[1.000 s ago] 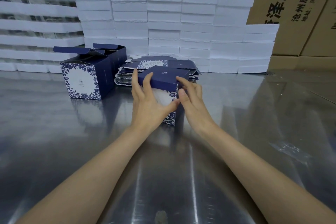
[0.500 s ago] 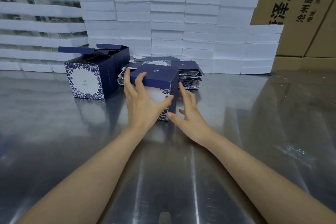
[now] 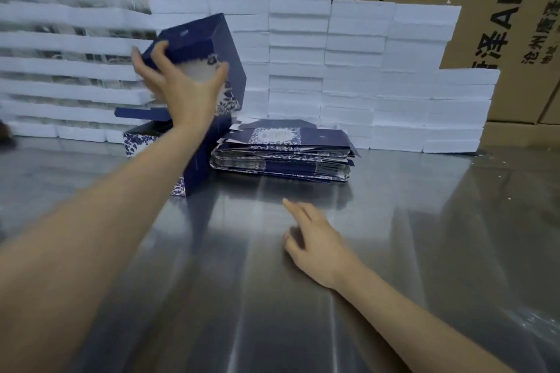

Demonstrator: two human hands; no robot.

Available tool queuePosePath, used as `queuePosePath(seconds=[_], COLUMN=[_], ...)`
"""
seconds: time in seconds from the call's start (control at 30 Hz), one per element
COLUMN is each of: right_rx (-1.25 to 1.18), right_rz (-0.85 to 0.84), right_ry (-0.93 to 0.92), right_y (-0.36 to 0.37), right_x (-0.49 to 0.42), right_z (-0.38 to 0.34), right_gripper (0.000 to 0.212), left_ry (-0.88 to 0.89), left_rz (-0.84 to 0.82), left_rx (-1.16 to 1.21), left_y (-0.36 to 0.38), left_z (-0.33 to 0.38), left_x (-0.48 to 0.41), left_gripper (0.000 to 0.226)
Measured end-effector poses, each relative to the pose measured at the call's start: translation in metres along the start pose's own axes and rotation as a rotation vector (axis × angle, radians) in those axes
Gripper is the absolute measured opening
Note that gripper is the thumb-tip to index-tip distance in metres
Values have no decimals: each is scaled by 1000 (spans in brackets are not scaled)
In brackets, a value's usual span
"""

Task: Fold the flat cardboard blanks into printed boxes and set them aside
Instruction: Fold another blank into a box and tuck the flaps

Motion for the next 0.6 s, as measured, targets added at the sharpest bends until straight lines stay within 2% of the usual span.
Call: queuePosePath(seconds=[0.17,0.3,0.43,0.6], right_rx=[68,51,77,99], right_rz=[-43,-62,-103,-128], right_ry=[12,21,22,76], right_y=[6,10,13,16], right_x=[-12,-14,-15,-17], right_z=[3,8,11,19], right_gripper=[53,48,43,43], left_ry=[107,-29,-139,-187], left_rz=[-214,-265,-407,-472], left_rx=[-301,-343,-512,-563], left_y=[60,97,127,153], left_z=[-17,-52,-98,-125], left_x=[-73,-98,-101,-107], left_gripper=[91,87,97,97])
Point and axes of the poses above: each hand's wrist, its own x-axis away from the middle knuckle, its own y-axis out of the palm, z = x × y, the point moved 8 cm from there along -x, towards the middle knuckle, and after that the axes turned 1 degree about -z, right-handed, at the moved point
